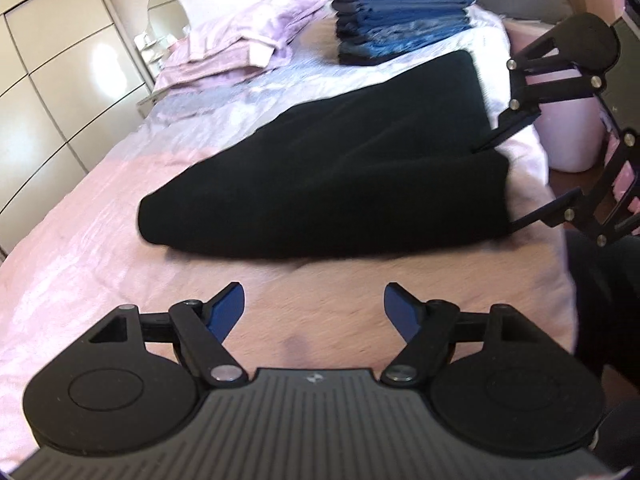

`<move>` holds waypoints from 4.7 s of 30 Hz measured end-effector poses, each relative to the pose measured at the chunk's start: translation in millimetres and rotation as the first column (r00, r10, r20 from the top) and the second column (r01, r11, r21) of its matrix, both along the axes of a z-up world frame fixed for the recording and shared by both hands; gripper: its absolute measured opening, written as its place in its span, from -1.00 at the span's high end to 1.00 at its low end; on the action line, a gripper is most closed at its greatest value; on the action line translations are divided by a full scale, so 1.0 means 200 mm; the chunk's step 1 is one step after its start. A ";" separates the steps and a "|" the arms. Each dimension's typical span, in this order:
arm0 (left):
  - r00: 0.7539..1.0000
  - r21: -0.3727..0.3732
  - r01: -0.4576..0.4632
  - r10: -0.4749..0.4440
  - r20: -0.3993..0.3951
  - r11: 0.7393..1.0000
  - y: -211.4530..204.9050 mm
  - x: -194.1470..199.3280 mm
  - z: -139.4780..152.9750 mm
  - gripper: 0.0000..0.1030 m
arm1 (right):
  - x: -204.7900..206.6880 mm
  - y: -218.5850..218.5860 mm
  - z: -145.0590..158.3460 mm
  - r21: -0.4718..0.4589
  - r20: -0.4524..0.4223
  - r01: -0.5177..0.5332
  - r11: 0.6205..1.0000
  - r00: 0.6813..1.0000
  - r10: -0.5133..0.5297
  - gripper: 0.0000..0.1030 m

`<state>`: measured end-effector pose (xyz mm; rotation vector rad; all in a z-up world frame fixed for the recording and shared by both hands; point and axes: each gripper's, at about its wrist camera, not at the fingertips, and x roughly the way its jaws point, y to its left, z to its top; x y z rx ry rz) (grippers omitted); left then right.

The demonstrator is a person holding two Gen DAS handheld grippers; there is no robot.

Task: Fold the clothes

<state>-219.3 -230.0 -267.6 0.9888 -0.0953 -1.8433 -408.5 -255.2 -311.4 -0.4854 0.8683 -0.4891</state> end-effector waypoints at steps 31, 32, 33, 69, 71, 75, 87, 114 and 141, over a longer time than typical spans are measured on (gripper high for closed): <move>0.906 -0.154 0.360 -0.305 0.292 0.920 0.10 -0.61 -0.06 -0.63 | -0.77 -0.72 -0.14 0.881 0.451 -0.064 0.468 0.409 -0.793 -0.37; 0.908 -0.159 0.360 -0.306 0.288 0.919 0.09 -0.62 -0.06 -0.63 | -0.78 -0.75 -0.15 0.891 0.439 -0.068 0.449 0.381 -0.813 -0.37; 0.910 -0.160 0.358 -0.305 0.281 0.920 0.08 -0.62 -0.06 -0.63 | -0.79 -0.77 -0.17 0.900 0.427 -0.074 0.430 0.353 -0.833 -0.37; 0.863 -0.348 0.190 0.014 0.506 0.918 -0.12 -0.72 0.29 0.43 | -0.72 -1.12 0.51 0.834 0.497 -0.396 0.385 0.233 -0.836 0.54; 0.881 -0.345 0.180 0.004 0.473 0.921 -0.13 -0.71 0.40 0.45 | -0.70 -1.14 0.59 0.820 0.522 -0.401 0.408 0.233 -0.821 0.56; 0.953 -0.359 0.125 -0.011 0.302 0.925 -0.14 -0.70 0.73 0.46 | -0.70 -1.14 0.85 0.784 0.595 -0.385 0.487 0.243 -0.766 0.60; 0.701 0.047 -0.415 0.352 -0.620 0.909 0.20 0.40 1.00 0.48 | 0.29 -0.79 1.62 0.659 0.696 -0.404 0.634 0.647 -0.311 0.65; 0.370 0.458 -0.492 0.653 -0.660 0.741 0.20 1.38 0.32 -0.14 | 0.29 -0.72 0.30 0.800 0.399 -0.101 0.591 0.826 -0.399 -0.01; 0.356 0.502 -0.503 0.698 -0.621 0.703 0.00 1.52 0.10 0.61 | 0.72 -0.82 0.37 0.647 0.318 -0.017 0.762 0.915 -0.249 0.10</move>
